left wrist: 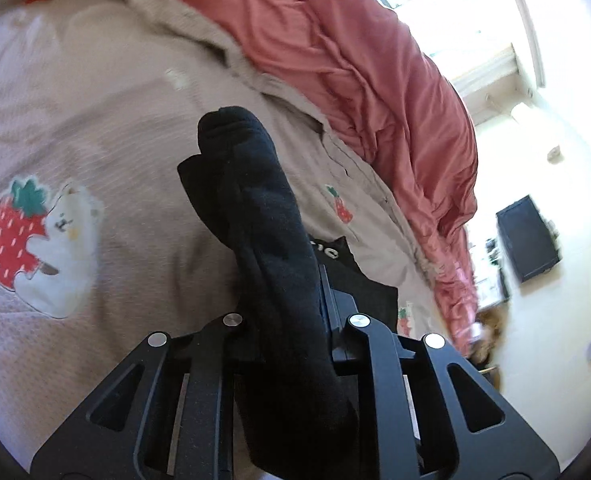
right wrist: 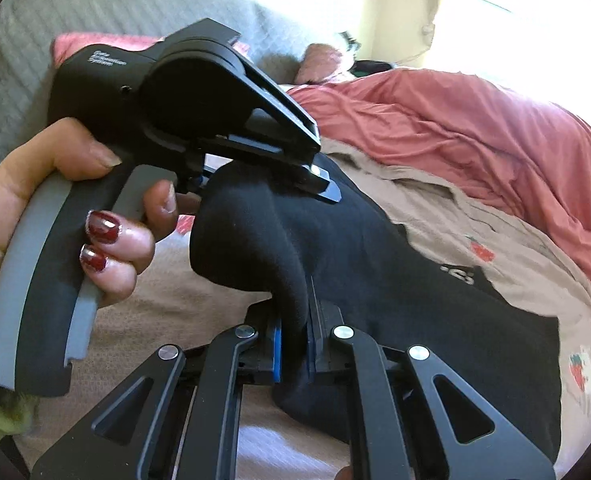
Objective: Fold small clothes
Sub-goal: 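Lift the shirt side with both tools and fold it over the body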
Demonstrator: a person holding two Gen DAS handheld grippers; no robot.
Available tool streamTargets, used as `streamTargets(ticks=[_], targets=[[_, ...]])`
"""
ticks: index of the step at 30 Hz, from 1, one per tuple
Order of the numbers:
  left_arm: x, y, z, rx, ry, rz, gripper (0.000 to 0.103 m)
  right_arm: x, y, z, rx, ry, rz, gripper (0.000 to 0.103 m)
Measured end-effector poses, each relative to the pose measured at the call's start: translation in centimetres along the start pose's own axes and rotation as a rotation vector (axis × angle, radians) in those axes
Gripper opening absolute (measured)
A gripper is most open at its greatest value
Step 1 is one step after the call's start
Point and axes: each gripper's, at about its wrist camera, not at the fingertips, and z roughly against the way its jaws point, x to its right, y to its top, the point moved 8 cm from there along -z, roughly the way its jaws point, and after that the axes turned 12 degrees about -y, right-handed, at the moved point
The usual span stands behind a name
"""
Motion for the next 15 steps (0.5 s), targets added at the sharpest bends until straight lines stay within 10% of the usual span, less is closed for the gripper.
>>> streamTargets(ticks=[15], targets=[[11.8,-4.6,-9.0,-0.151,0.102,-0.166,0.011,14.0,-3.6,4.9,-0.016,-0.03,-0.398,0.007]])
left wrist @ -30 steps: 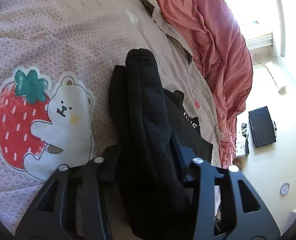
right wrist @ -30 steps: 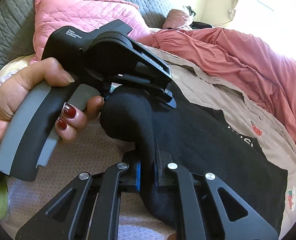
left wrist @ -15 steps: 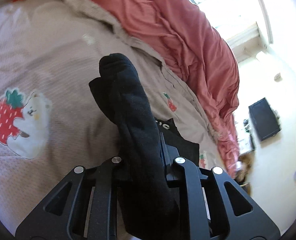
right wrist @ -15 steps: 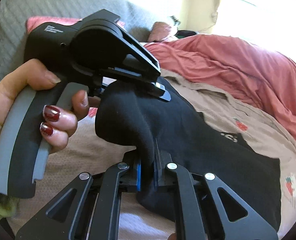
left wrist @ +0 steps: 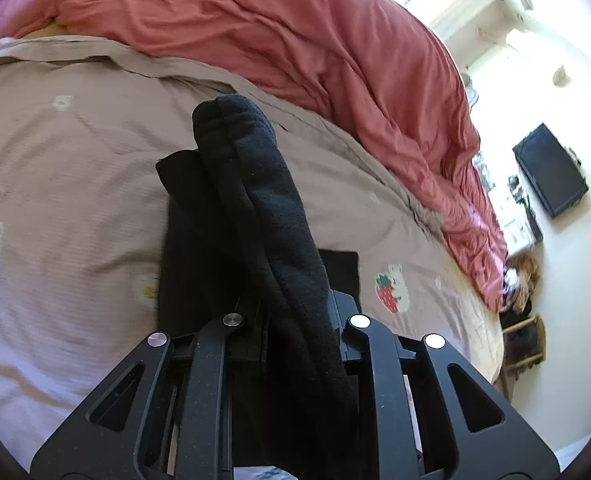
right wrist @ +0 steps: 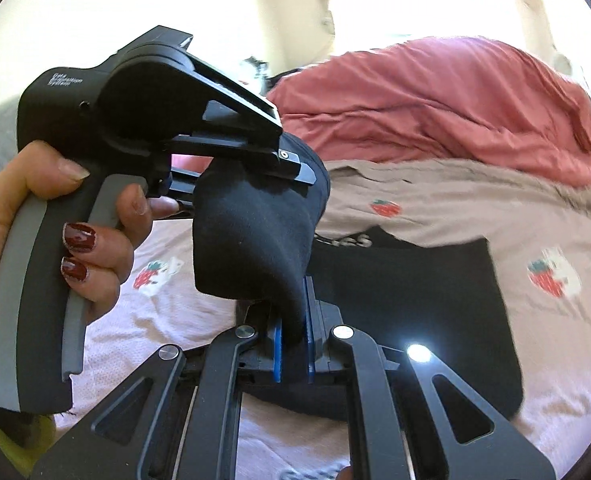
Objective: Fold small clothes
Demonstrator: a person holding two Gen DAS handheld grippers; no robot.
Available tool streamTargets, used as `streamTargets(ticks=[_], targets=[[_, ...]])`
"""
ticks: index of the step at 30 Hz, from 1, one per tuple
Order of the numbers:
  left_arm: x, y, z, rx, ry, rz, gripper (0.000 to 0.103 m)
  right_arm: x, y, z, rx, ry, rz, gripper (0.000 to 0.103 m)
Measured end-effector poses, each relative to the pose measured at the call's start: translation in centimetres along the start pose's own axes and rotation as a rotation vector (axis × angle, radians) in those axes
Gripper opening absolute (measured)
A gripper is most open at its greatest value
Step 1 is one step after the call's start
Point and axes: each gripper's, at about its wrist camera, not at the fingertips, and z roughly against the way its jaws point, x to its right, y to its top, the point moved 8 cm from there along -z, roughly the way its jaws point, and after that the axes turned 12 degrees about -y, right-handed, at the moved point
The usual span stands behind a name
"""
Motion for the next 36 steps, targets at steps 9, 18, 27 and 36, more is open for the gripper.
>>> streamTargets(ticks=[9,18,27,36], targets=[[1.7,-1.9,-6.7,-0.115,-0.003,0.004,0.026,6.2,-2.6,-1.1,-0.128,0.032,-0.221,0.007],[0.1,-2.6,-4.9,-0.009,-0.045,-0.02,0.048,10.0,-6.1,-1.5,-0.225,-0.01,-0.318,0.007],[-5.0,-5.2,-3.5,0.046,0.224,-0.146,0.048,10.7,-7.1,0.2,-0.255,-0.021,-0.26,0.014],[-5.0,-6.7,-3.5,0.09,0.215,-0.31,0.048,15.2,-0.5,1.2,-0.158,-0.111,-0.225,0.04]])
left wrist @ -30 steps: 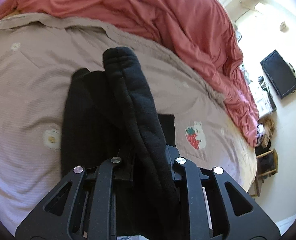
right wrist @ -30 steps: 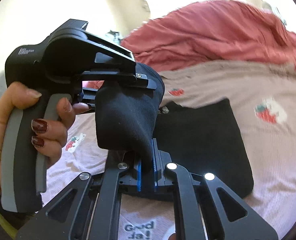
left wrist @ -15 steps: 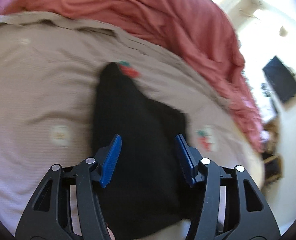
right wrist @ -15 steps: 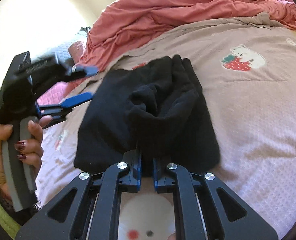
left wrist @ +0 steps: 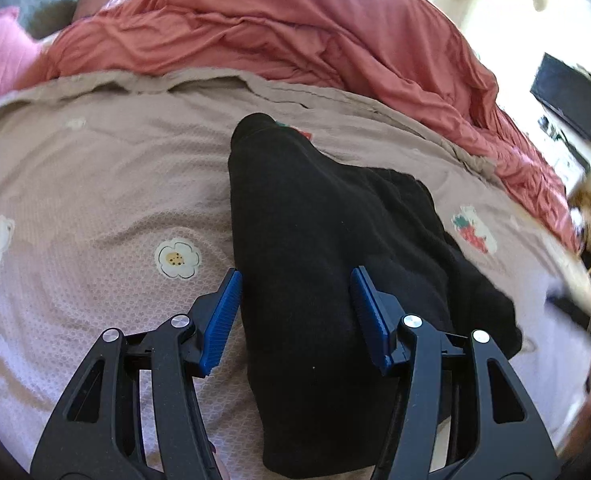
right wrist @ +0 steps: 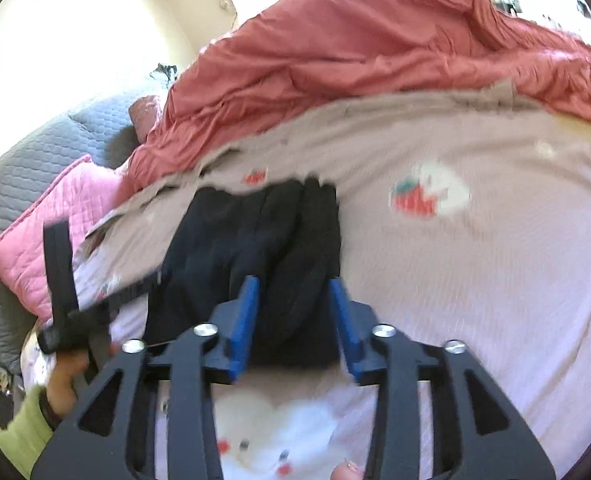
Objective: Fold small clothes
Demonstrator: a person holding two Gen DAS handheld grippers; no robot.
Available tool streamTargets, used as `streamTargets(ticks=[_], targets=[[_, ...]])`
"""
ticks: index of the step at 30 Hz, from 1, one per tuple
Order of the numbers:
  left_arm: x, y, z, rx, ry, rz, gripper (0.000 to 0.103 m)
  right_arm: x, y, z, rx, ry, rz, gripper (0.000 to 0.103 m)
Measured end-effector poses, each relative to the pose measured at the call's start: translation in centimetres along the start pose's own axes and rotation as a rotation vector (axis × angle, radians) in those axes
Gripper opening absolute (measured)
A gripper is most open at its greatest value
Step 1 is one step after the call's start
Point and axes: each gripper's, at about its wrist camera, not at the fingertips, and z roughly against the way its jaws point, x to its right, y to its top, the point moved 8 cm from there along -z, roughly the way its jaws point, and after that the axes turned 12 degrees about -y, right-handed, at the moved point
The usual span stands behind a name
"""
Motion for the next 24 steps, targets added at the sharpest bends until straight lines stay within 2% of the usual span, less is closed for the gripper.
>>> streamTargets(ticks=[4,7,13,14,15,17,19,24], targets=[[-0.2,0.0,0.0,-0.005,-0.025,0.002,0.048,-1.4,3.3,-5.1,-0.095,0.046,0.022,0.04],[-0.2,0.1,0.0,-0.014,-0.038,-0.006,0.05,-2.2,4.6,-9.5,-0.162,0.005,0.059,0.044],[-0.3,0.1,-0.1,-0.016,-0.053,0.004,0.053,-2.4,4.4,-14.4,-0.253,-0.058,0.079,0.049],[-0.3,0.2,-0.1,-0.016,-0.053,0.003,0.054,-2.5,4.3,-14.9,-0.269,-0.04,0.074,0.048],[-0.2,0.2,-0.1,-0.015,-0.053,0.002,0.054,-2.5,4.2,-15.2,-0.279,-0.029,0.07,0.046],[-0.2,0.2,-0.1,-0.015,-0.053,0.002,0.054,-2.9,4.0,-15.2,-0.278,-0.018,0.081,0.026],[-0.2,0.2,0.0,-0.014,-0.053,0.002,0.054,-3.3,4.3,-14.2,-0.234,-0.025,0.116,0.015],[0.6,0.5,0.4,-0.015,-0.079,-0.013,0.062,-2.7,6.1,-11.9,-0.156,-0.033,0.102,0.013]])
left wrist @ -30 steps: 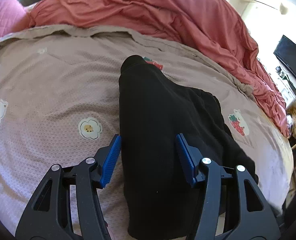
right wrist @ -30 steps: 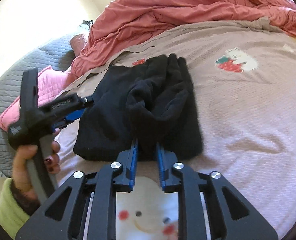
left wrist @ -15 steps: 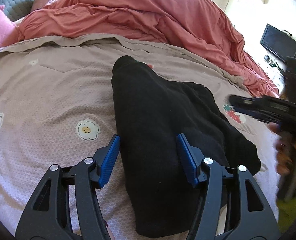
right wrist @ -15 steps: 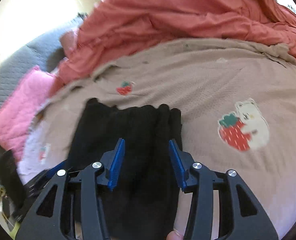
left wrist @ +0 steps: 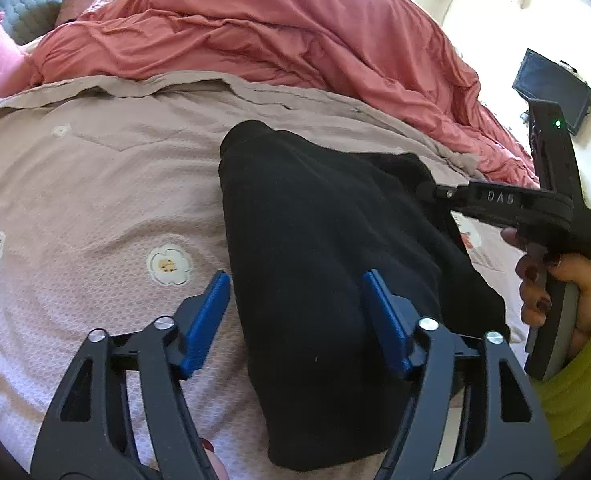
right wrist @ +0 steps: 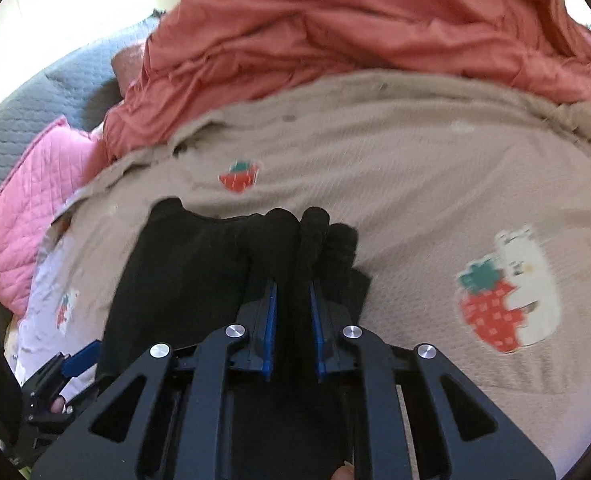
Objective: Fold small clothes
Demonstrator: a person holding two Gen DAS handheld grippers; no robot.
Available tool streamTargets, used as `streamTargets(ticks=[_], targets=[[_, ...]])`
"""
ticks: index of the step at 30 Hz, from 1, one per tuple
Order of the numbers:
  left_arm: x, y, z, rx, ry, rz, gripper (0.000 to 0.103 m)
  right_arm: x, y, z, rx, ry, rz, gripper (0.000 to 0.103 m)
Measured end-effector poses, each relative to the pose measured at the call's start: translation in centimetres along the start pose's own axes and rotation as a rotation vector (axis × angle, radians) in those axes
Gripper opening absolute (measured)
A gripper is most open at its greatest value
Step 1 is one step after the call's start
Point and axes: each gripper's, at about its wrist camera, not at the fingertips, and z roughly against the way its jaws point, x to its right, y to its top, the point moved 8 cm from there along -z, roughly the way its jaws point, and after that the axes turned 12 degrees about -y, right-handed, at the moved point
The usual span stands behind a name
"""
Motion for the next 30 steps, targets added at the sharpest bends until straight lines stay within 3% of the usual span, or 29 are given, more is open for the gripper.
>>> streamTargets(ticks=[6,12,16,21,26,30], targets=[[0.9,-0.7,-0.8,-0.021,0.015,-0.038,0.063,1.2,-1.6,-3.7,-0.069,-0.08,0.022,0.015],[0.3,-0.7,-0.6,-0.022,0.015,-0.016,0.068,0.9,-1.4,-1.2,0.005,-0.118,0.052,0.025],[0.3,-0.7,-0.5,-0.021,0.017,-0.019,0.068,0.3,-2.9,3.3,0.052,-0.051,0.056,0.029],[0.4,-0.7,-0.4,-0.023,0.018,-0.019,0.069,-0.3,-6.4,7.1,0.043,0.034,0.062,0.04],[0.6,-0.8,-0.1,-0.027,0.026,-0.027,0.069,-1.2,-9.2,8.5,0.03,0.093,0.075,0.046],[0.6,-1.0,0.1,-0.036,0.028,-0.02,0.072,-1.0,-10.4,7.4,-0.005,0.079,0.064,0.047]])
